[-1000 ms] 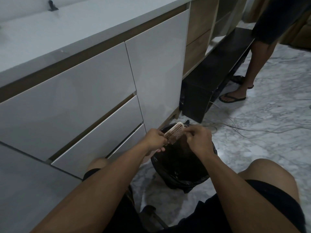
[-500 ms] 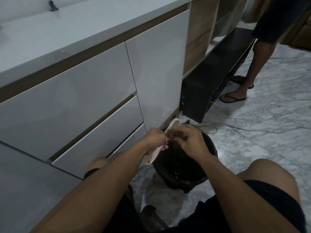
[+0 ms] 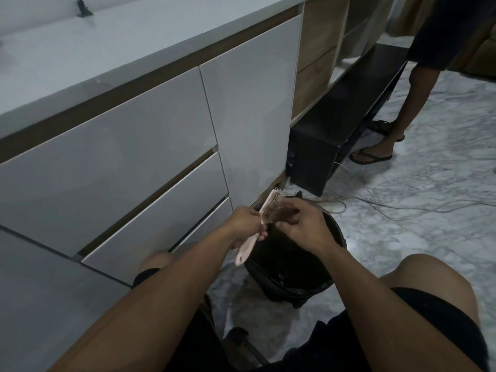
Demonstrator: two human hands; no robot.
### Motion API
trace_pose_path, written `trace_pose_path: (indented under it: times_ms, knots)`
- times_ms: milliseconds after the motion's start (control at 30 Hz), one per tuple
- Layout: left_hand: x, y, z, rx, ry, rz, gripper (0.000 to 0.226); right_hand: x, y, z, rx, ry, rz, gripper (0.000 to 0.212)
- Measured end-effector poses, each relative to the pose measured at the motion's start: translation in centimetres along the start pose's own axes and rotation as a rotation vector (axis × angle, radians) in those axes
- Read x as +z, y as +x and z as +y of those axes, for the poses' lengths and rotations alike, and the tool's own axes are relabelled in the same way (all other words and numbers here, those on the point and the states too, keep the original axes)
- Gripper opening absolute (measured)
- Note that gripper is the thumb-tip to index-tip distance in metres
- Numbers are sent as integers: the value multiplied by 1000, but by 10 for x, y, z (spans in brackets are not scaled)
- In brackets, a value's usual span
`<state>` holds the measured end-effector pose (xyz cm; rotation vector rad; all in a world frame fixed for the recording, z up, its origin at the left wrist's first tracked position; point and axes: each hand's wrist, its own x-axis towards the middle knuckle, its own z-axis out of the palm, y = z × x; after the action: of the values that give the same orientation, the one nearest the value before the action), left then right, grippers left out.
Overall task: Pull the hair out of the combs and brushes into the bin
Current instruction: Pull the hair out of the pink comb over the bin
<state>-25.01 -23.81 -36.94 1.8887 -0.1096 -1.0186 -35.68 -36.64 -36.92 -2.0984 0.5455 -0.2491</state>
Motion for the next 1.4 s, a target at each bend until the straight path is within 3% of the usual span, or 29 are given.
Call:
trace_pose_path:
  times_ms: [100,233,433,533,667,767,900,1167,1333,1400]
  knots:
    - [3,1,1,-3,-30,-25,18,7,0,3,-68,-34,-29,55]
    - [4,2,1,-14,-20,-35,26,5,2,0,-132,-106,95,24]
    - [-3,2,-1,-49,-25,-45,32,-11,6,5,70,-66,276,14]
    - [-4,2,-1,-49,-24,-47,31,-14,8,9,114,-37,209,18]
    - [1,1,1,-30,-16,-64,31,-4,2,2,14,67,98,38]
    - [4,1,1,-21,9,-86,33,3,3,4,-37,-54,42,43]
    - [7,0,-1,-10,43,-98,34,2,6,5,-44,-53,118,20]
    - [-2,-3,-4,15,93,-97,41,-16,11,13,199,-27,355,13]
    - [0,-7,-2,56,140,-137,36,-10,12,13,137,18,237,35]
    - [1,-8,-3,64,161,-143,35,-7,13,15,124,-46,221,33]
